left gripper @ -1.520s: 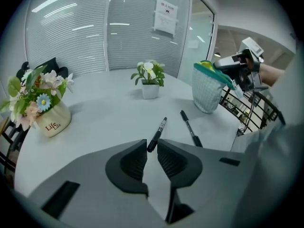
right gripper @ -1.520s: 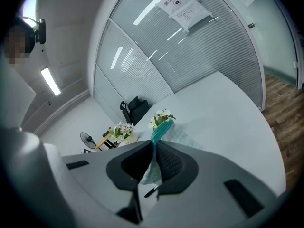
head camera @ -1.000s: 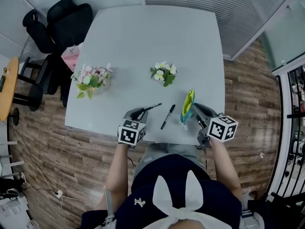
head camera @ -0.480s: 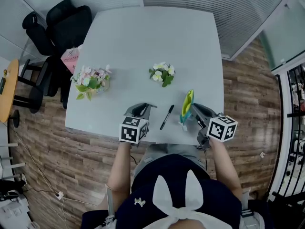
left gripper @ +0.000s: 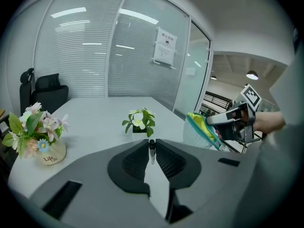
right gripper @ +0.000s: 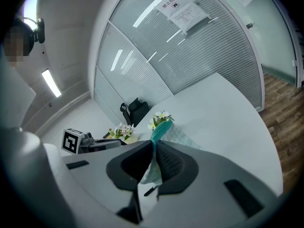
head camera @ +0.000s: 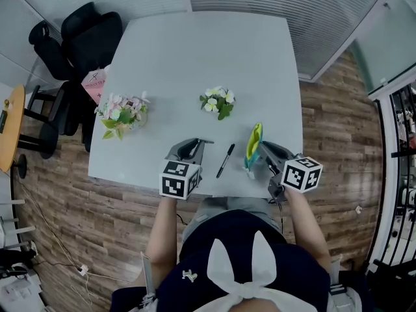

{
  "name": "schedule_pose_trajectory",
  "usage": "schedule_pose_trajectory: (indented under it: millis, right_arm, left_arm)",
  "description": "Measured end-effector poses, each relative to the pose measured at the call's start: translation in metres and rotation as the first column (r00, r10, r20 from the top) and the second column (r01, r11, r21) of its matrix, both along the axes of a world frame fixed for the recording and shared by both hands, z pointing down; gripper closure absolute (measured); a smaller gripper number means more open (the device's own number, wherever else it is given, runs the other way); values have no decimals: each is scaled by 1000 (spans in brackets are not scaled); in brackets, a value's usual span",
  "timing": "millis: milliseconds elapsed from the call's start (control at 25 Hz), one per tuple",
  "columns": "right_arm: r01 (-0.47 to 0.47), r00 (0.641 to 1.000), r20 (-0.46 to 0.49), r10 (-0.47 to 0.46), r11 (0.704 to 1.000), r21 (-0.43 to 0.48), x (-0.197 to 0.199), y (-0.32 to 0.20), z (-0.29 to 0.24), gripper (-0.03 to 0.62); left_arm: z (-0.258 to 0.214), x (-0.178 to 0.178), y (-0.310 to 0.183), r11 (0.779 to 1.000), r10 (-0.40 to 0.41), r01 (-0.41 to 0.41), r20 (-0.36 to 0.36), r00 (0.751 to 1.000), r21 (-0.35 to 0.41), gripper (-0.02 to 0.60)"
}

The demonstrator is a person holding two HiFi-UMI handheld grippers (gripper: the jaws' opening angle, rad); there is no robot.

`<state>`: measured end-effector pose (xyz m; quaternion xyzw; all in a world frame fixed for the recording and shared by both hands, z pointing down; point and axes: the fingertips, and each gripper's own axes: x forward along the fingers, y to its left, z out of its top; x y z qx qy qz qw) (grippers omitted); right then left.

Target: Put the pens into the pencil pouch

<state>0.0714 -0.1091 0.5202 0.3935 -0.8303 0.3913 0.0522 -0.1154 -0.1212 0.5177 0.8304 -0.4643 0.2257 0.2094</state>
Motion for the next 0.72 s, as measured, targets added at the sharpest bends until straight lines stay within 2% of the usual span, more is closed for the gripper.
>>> schedule_pose_trajectory:
  millis: [200, 520, 720]
  right_arm:
    - [1, 1000, 0, -1, 1000, -2, 1, 0, 0, 557]
    - [-1, 1000, 0, 1, 1000, 3, 0, 0, 2, 557]
    - [-3, 1000, 3, 3, 1000, 1, 0, 0, 2, 557]
  left_arm:
    - [-29, 11, -5, 998, 28, -27, -23, 999, 55, 522]
    - [-69, 25, -6, 991, 62, -49, -109, 992, 125, 522]
    - [-88, 35, -4, 982, 92, -77, -81, 992, 174, 522]
